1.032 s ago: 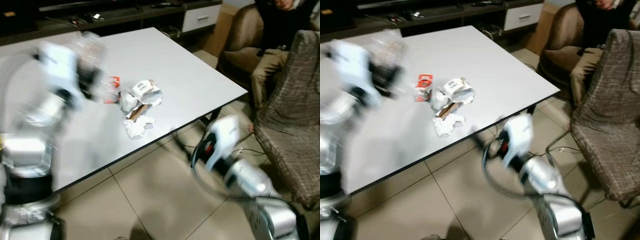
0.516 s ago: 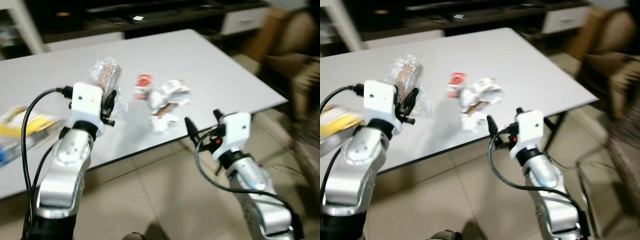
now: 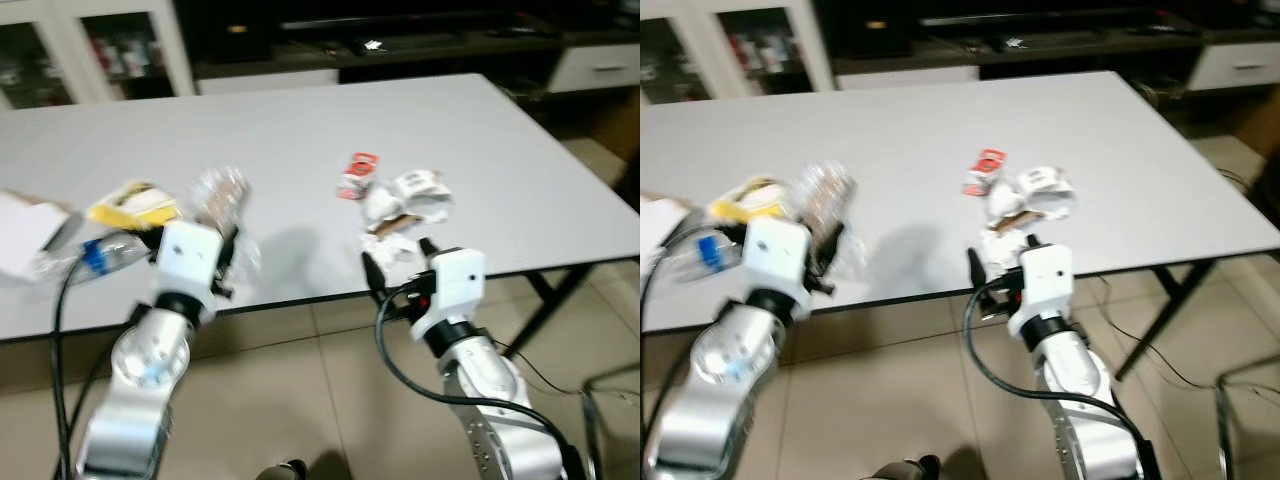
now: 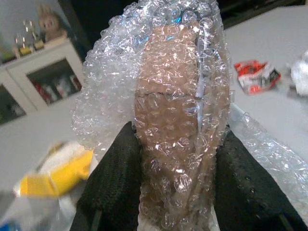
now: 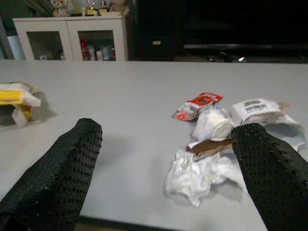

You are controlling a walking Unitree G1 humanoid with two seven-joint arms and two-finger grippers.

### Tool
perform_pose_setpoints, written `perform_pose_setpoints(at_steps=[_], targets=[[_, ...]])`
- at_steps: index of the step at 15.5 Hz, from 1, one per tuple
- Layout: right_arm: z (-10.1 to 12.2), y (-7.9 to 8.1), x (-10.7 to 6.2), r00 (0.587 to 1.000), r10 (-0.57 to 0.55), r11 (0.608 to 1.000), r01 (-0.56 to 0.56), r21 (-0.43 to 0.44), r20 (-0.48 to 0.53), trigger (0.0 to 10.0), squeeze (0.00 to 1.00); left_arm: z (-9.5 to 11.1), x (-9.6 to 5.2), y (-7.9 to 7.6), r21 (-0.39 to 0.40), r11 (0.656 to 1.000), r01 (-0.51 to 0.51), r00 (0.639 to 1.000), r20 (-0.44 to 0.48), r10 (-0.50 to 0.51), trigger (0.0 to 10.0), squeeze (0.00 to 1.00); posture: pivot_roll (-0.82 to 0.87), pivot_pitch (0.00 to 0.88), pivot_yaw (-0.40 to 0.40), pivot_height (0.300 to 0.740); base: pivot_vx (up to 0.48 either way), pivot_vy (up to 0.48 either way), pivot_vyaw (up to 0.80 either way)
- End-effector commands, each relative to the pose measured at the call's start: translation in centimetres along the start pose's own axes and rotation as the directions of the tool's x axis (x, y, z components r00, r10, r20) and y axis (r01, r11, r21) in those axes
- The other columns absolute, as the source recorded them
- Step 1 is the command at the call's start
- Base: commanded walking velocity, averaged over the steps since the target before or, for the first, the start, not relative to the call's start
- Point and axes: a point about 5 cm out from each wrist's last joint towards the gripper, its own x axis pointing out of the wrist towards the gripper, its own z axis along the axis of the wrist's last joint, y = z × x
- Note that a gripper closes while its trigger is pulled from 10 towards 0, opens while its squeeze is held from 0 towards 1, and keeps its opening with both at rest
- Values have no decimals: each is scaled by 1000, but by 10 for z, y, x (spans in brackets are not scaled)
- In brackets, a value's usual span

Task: Picking trash to rubbish bin

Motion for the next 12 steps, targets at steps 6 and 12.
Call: perform_pose_setpoints(at_steps=[6,12], targets=[[-6,-31,-11,991,-131,991,130,-35,-13,10000,0,5,-2,-14,18,999,30,999,40,-31,10000,0,3,0,10,740,0,0,800],[-8,-25,-15,991,-137,990,137,-29,3,10000,0,-1,-2,-21,26,998,51,998,19,-52,10000,0,-6,0,-8,740,181,0,267]])
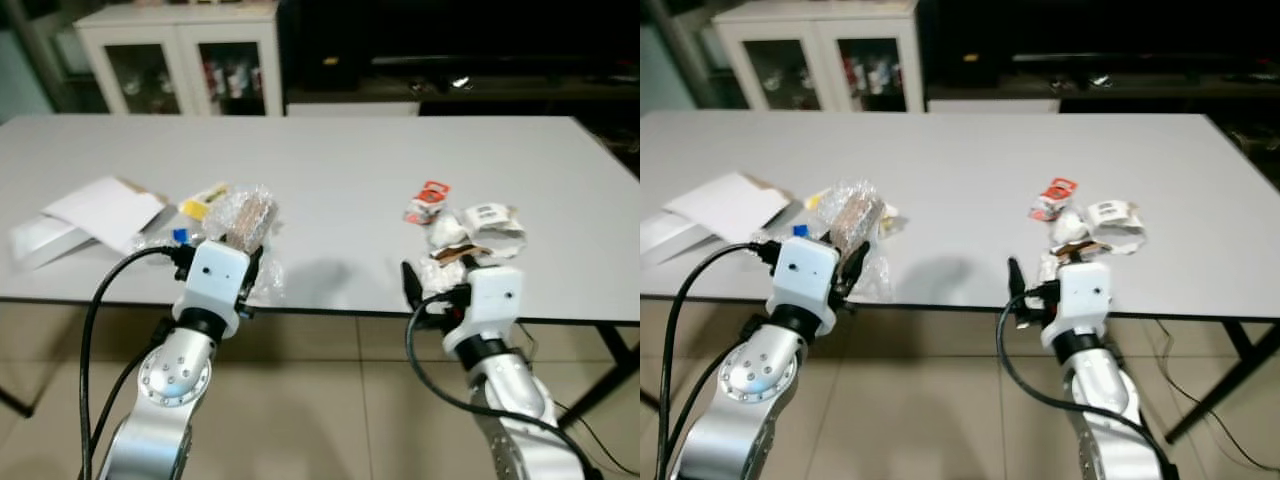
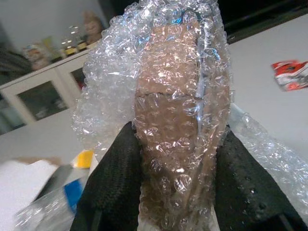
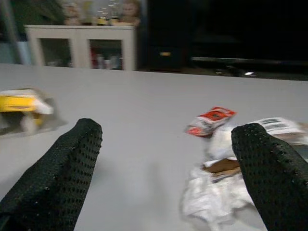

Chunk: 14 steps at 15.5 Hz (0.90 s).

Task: Picking trash to rubbish bin

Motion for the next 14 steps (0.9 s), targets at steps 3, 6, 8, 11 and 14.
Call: perform_pose_setpoints(at_steps=[3,6,8,11,14], targets=[[6,0,6,999,19,999,-18,-38,27,10000,0,-2,0,-1,8,1000,-2,1000,-10,2,10000,0,-11,0,-25,740,331,0,0],[6,-9,7,1000,-19,1000,19,4,20,10000,0,-4,-3,-7,38,999,26,1000,-4,-26,10000,0,-17,0,-36,740,374,0,0],[7,-8,6,1000,5,1000,-5,1,15,10000,0,-3,-3,-5,27,1000,14,1000,-4,-14,10000,0,-24,0,-41,740,382,0,-216],[4,-8,6,999,42,998,-42,-39,-15,10000,0,-5,-6,-11,30,999,19,1000,-9,-19,10000,0,-27,4,-56,740,385,0,0],[1,-15,4,1000,-12,997,10,-78,-18,10000,0,-5,-7,-16,38,999,33,999,-8,-33,10000,0,-27,10,-60,740,380,0,0]])
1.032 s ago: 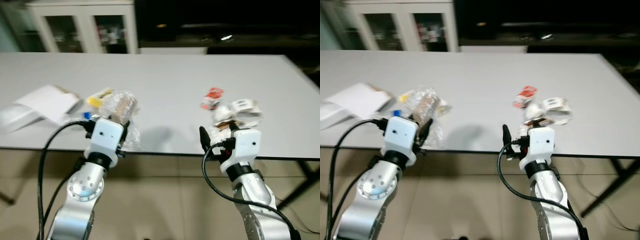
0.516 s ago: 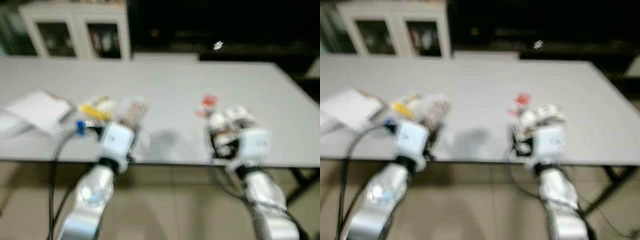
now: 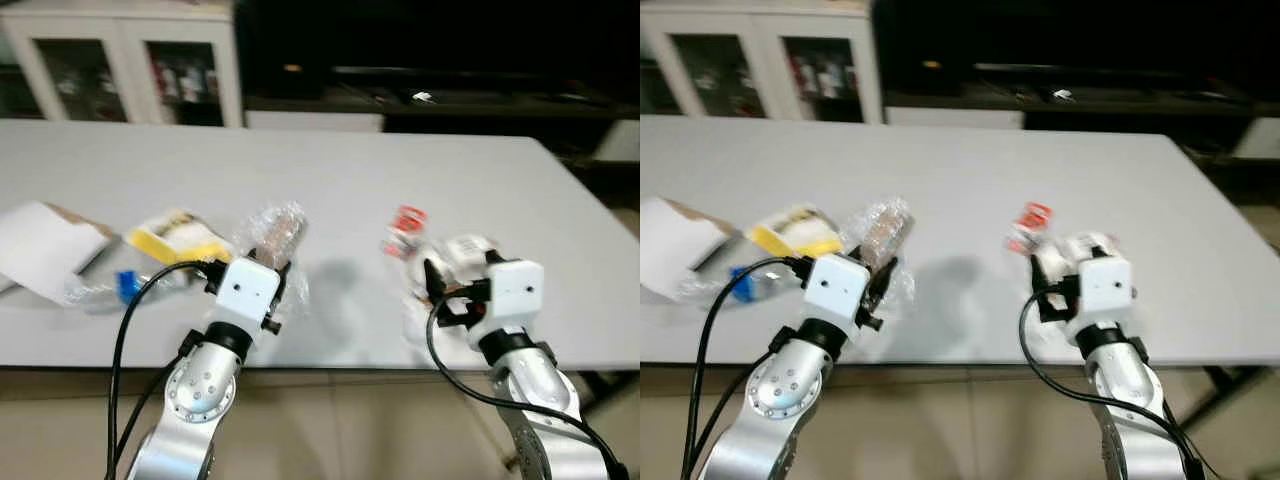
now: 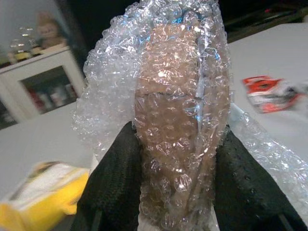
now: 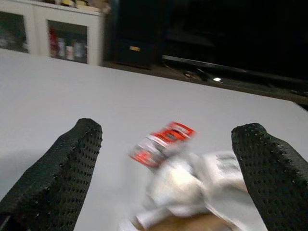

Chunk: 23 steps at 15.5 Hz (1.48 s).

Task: Picking trash to rubbish bin

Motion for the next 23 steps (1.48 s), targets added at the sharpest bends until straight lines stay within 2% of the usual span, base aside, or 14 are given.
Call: perform_pose_setpoints(at_steps=[1,2,4,5,6,9,11,12,15,16,17,19,21,23], targets=[[2,2,1,1000,-13,1000,13,-2,7,10000,0,1,-2,7,30,999,-33,999,4,33,10000,0,-28,10,-62,740,356,0,0],[1,1,1,1000,-22,1000,22,-2,3,10000,0,0,-2,7,16,999,-33,999,6,33,10000,0,-28,10,-63,740,0,0,0],[-3,-5,1,999,-38,999,38,8,-14,10000,0,0,-5,2,56,998,17,1000,-3,-17,10000,0,-22,7,-62,740,0,0,0],[-4,-9,4,998,-60,997,61,39,-21,10000,263,-2,-5,0,74,996,42,999,-18,-41,10000,0,-24,1,-59,740,0,0,0],[-6,-14,6,996,-88,993,90,74,-32,10000,1000,-4,-5,-2,71,996,59,998,-27,-57,10000,0,-24,2,-58,740,0,0,0],[-4,-17,13,996,-84,992,86,93,-21,10000,1000,-2,-3,-3,78,994,73,997,-20,-72,10000,0,-25,2,-63,740,0,0,0],[-8,-19,22,996,-72,993,77,85,-61,10000,1000,-1,-3,-4,73,994,80,997,-20,-79,10000,0,-33,2,-64,740,0,0,0],[-14,-22,36,991,-62,994,72,79,-121,10000,1000,1,-3,-9,74,989,124,992,-12,-124,10000,0,-42,6,-68,740,0,0,0],[-12,-30,62,986,-81,995,89,44,-149,10000,1000,3,-2,-12,84,987,137,991,-6,-137,10000,0,-64,21,-80,740,0,0,0],[-12,-31,72,984,-65,996,75,57,-163,10000,757,4,-2,-13,94,986,137,991,-8,-137,10000,0,-64,29,-89,740,0,0,0],[-12,-31,79,984,-32,996,45,74,-173,10000,0,6,-3,-13,98,985,139,990,-5,-139,10000,0,-62,35,-91,740,0,0,0],[-15,-31,86,981,2,994,19,107,-194,10000,0,8,-5,-14,95,986,140,990,-3,-140,10000,0,-59,44,-97,740,0,0,0],[-19,-31,94,973,-10,997,27,68,-231,10000,0,8,-11,-8,98,986,137,991,-12,-136,10000,0,-22,35,-123,740,0,0,0],[-19,-32,96,971,-49,997,62,50,-234,10000,0,4,-12,-5,116,985,128,992,-30,-126,10000,0,-8,31,-117,740,0,0,0]])
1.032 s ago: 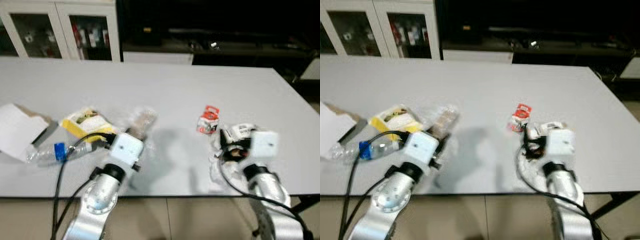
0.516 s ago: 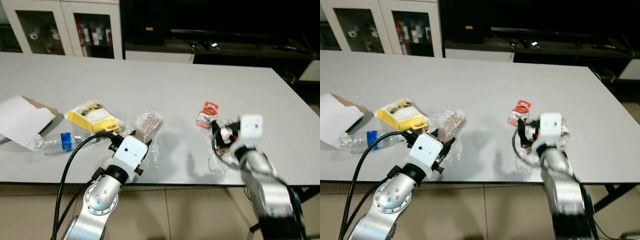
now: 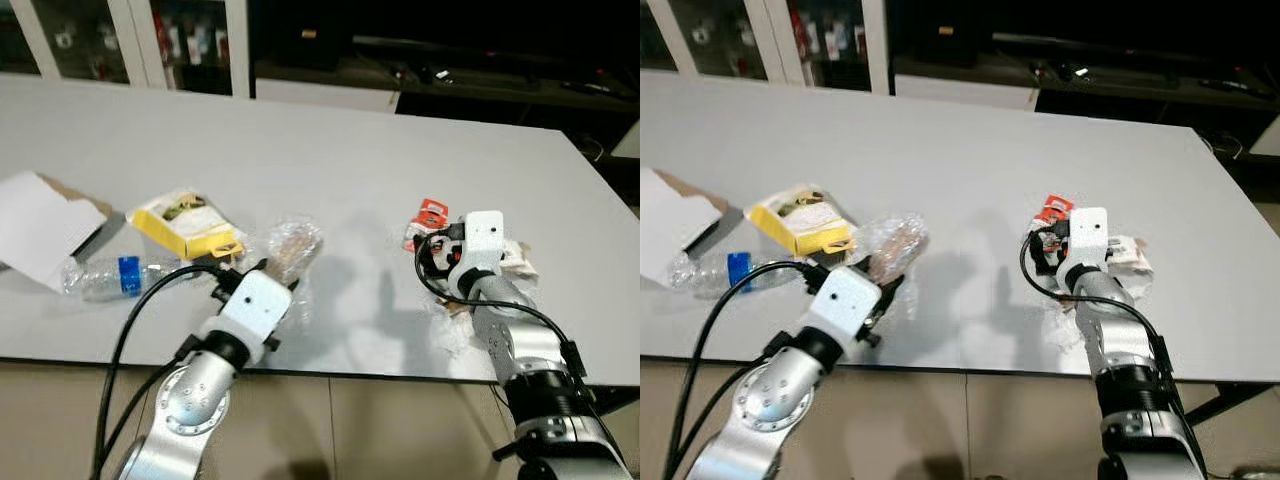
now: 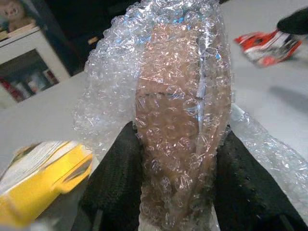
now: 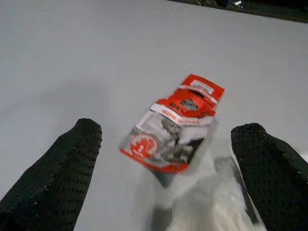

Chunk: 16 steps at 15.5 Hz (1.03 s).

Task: Picking trash to rubbish bin

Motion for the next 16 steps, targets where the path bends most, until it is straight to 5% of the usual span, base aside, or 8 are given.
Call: perform_pose_setpoints(at_steps=[1,12,13,14,15,16], targets=[[2,-7,1,999,-37,999,37,-14,11,10000,0,2,-1,-2,15,1000,7,1000,-3,-7,10000,0,11,33,-118,740,0,0,0],[-34,-28,3,975,-201,978,205,28,-96,10000,0,1,3,-6,42,993,108,994,0,-108,10000,0,-2,10,-45,740,0,0,0],[-34,-26,4,975,-197,978,203,51,-102,4902,0,1,4,-6,47,992,119,993,3,-119,10000,0,-3,2,-36,740,0,0,0],[-34,-25,6,976,-192,977,199,74,-101,1529,0,2,5,-6,50,991,125,992,6,-126,10000,0,0,0,-33,740,0,0,0],[-32,-23,8,978,-185,978,193,79,-96,0,0,2,7,-5,53,990,127,992,8,-128,10000,0,4,0,-29,740,0,0,0],[-33,-22,9,979,-181,979,189,82,-96,0,0,2,8,-6,59,990,130,991,8,-131,10000,0,8,0,-31,740,0,0,0]])
